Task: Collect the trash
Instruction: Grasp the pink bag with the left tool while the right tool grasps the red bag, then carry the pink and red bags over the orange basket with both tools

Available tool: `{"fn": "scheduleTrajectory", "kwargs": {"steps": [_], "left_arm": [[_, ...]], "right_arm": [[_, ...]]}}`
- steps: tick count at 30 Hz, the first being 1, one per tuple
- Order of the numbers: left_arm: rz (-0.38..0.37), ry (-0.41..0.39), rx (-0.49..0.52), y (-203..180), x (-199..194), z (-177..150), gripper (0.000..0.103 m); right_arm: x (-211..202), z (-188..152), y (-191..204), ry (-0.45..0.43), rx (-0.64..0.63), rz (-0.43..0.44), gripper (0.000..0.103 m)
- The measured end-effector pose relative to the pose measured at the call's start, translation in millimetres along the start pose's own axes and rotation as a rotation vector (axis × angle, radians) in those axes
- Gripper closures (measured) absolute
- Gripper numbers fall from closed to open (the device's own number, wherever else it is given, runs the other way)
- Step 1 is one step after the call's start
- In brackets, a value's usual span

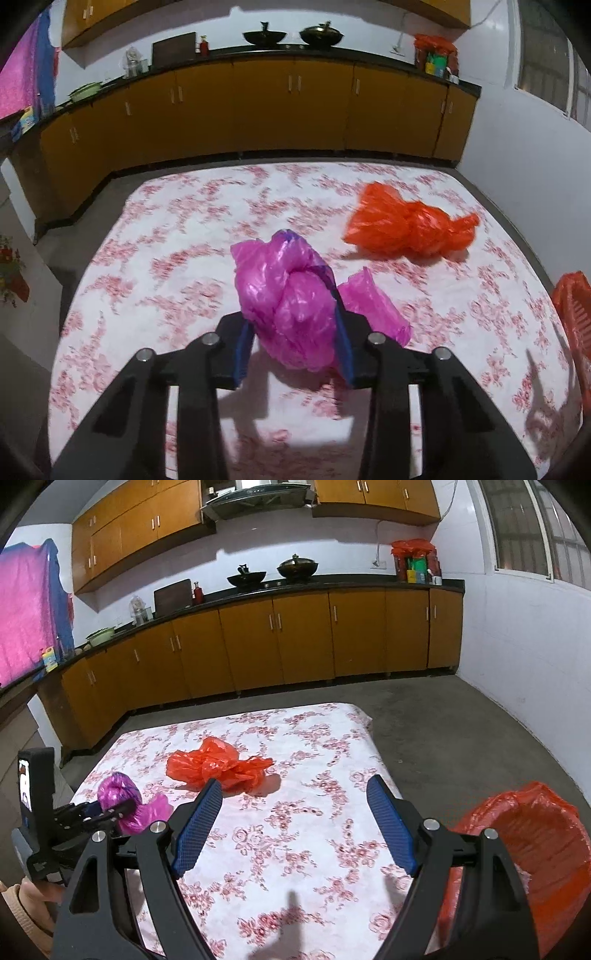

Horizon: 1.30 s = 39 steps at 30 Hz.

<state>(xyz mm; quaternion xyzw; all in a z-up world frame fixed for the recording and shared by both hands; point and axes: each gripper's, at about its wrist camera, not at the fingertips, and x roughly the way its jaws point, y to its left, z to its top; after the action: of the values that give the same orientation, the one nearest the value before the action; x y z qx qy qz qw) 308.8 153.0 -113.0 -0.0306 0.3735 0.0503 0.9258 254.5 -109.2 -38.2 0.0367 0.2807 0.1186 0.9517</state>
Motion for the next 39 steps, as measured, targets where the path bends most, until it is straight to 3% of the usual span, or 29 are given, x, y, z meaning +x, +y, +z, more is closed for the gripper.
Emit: {"fn": "scheduleTrajectory", "kwargs": {"steps": [15,24,32,34,39], "left_arm": [[0.081,-0.063,-0.101,60,-10,2,0.066],[0.095,-0.087,-0.151,78,-18,-1,0.066],[0.091,-0.089,-0.157,76,-16,-1,0.066],[0.089,-0.089,-0.158,75,-16,-1,0.066],[0.082,-0.094,-0.155,70,-19,1,0.066]], "right_arm": [[92,13,62,0.053,-0.1,0.084,0.023],[141,14,87,0.154,-0.175,0.1,0.024],[156,11,92,0.266,-0.21,0.113,0.046],[157,11,89,0.27,-0.201,0.115,0.055],[152,10,84,0.266,-0.185,0.115,0.066]]}}
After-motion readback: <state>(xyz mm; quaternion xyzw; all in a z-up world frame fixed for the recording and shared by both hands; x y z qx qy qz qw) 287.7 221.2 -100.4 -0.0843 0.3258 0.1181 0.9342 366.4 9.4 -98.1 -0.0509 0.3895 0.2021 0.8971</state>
